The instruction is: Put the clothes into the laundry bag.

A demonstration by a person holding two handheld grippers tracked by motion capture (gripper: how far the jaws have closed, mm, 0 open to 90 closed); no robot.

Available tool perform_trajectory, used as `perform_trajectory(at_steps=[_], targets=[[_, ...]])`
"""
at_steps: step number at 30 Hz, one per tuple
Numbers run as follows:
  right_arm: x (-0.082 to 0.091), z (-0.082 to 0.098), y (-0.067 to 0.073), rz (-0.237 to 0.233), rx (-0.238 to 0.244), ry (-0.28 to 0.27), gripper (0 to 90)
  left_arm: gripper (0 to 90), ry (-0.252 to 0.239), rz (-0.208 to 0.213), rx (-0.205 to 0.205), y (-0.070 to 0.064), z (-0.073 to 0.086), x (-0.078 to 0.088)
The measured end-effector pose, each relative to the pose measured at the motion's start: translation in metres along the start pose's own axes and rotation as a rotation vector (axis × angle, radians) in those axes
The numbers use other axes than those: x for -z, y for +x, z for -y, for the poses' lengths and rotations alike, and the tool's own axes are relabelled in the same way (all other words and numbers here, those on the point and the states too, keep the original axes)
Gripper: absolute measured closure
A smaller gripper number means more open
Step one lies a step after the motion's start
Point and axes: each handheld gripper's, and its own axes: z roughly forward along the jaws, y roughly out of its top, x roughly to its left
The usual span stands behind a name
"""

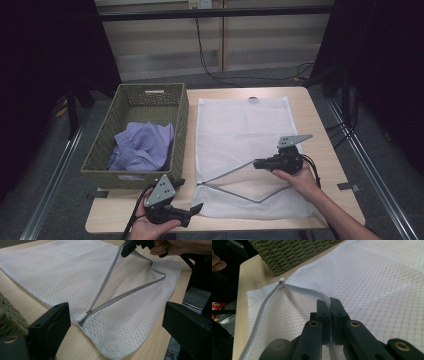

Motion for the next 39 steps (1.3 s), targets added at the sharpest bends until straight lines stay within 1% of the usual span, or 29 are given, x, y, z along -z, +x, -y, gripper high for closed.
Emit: perform_trajectory(at_steps=[3,6,9,13,15,19,23,24,27,28,29,32,34,36,37,39], targets=[[0.001,-0.001,0.000,-0.004,-0.001,-0.009,87.6,7.9,-0.004,0.002,0.004,0.000,0.000,0.000],[0.003,-0.003,0.001,-0.004,0.000,-0.026,87.6,7.9,0.004,-0.001,-0.008,0.000,-0.001,0.001],[0.005,-0.006,0.001,-0.005,0.002,-0.037,87.7,7.9,0.006,-0.001,-0.008,0.000,-0.001,0.000],[0.008,-0.011,0.002,-0.016,0.003,-0.059,87.7,7.9,-0.002,0.007,0.005,0.000,0.000,0.000],[0.009,-0.013,0.003,-0.013,0.012,-0.061,87.8,7.9,-0.002,0.004,0.006,0.000,0.000,0.000],[0.013,-0.016,0.003,-0.006,0.013,-0.074,87.8,8.4,-0.005,0.004,0.006,0.000,-0.001,0.001],[0.018,-0.020,0.003,-0.005,0.006,-0.094,88.0,8.4,-0.006,0.000,0.006,-0.001,-0.001,0.002],[0.019,-0.021,0.003,-0.007,0.006,-0.102,88.0,8.4,-0.007,0.003,-0.001,0.000,-0.001,0.002],[0.019,-0.024,0.002,-0.012,0.000,-0.115,88.1,8.4,-0.009,-0.004,0.000,0.001,-0.002,0.004],[0.019,-0.025,0.003,-0.013,0.002,-0.114,88.0,8.4,-0.009,-0.008,-0.002,0.001,-0.002,0.004],[0.019,-0.026,0.003,-0.011,0.006,-0.114,88.1,8.4,-0.012,-0.008,0.006,0.001,-0.002,0.004],[0.021,-0.030,0.004,-0.009,0.010,-0.125,88.1,8.4,-0.012,-0.009,0.001,0.001,-0.001,0.005],[0.022,-0.033,0.004,-0.013,0.012,-0.138,88.2,8.4,-0.019,0.002,0.008,0.000,-0.001,0.005],[0.023,-0.036,0.004,-0.021,0.015,-0.146,88.4,8.4,-0.012,-0.008,-0.002,-0.001,-0.002,0.007],[0.024,-0.037,0.004,-0.020,0.019,-0.147,88.5,8.4,-0.017,-0.008,-0.003,-0.001,-0.002,0.007],[0.024,-0.040,0.004,-0.020,0.021,-0.155,88.5,8.4,-0.023,0.001,0.002,-0.001,-0.002,0.007]])
